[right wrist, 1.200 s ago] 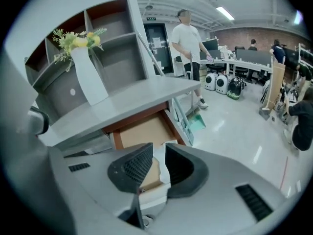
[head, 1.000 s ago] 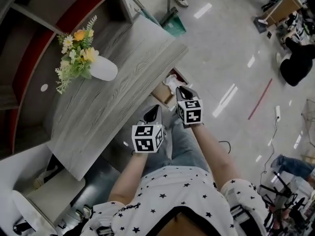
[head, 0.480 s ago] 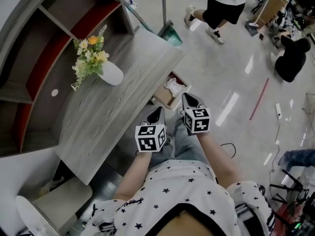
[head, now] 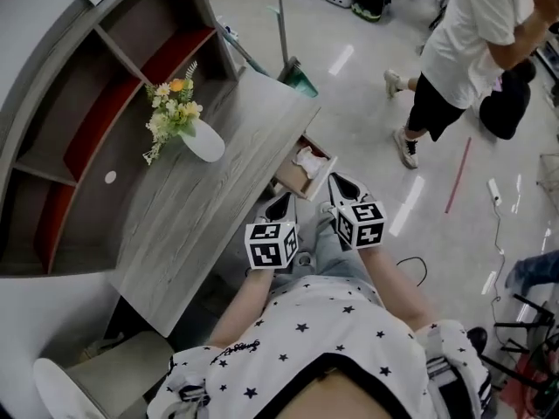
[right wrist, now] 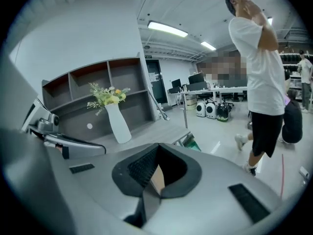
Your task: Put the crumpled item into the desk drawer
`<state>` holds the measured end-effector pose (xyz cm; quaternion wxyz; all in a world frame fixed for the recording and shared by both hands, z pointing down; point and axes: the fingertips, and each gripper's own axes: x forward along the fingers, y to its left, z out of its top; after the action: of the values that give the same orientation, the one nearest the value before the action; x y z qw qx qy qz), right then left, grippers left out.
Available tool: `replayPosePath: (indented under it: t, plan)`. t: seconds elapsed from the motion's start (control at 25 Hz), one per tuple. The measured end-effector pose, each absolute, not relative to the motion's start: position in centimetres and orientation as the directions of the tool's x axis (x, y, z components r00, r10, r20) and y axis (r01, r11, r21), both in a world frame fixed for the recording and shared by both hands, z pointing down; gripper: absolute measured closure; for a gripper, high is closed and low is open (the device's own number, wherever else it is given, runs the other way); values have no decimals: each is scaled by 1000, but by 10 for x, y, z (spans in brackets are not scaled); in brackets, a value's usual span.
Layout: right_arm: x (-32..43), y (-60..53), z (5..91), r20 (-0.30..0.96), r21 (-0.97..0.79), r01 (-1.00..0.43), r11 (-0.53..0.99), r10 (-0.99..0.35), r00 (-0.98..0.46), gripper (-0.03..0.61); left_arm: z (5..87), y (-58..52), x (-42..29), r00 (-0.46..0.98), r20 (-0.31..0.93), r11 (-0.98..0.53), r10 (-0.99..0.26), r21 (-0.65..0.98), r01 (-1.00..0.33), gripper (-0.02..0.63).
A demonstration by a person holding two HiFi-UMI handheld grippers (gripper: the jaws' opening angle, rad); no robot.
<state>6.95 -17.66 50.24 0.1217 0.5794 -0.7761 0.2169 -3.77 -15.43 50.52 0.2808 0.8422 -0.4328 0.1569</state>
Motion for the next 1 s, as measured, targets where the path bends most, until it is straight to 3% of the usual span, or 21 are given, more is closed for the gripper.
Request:
replayPosePath:
  t: [1.0]
  plan:
    - [65, -121, 454, 348, -225, -943, 245, -884, -312, 586, 474, -121, -43, 601, 445, -514, -664, 311, -799, 600]
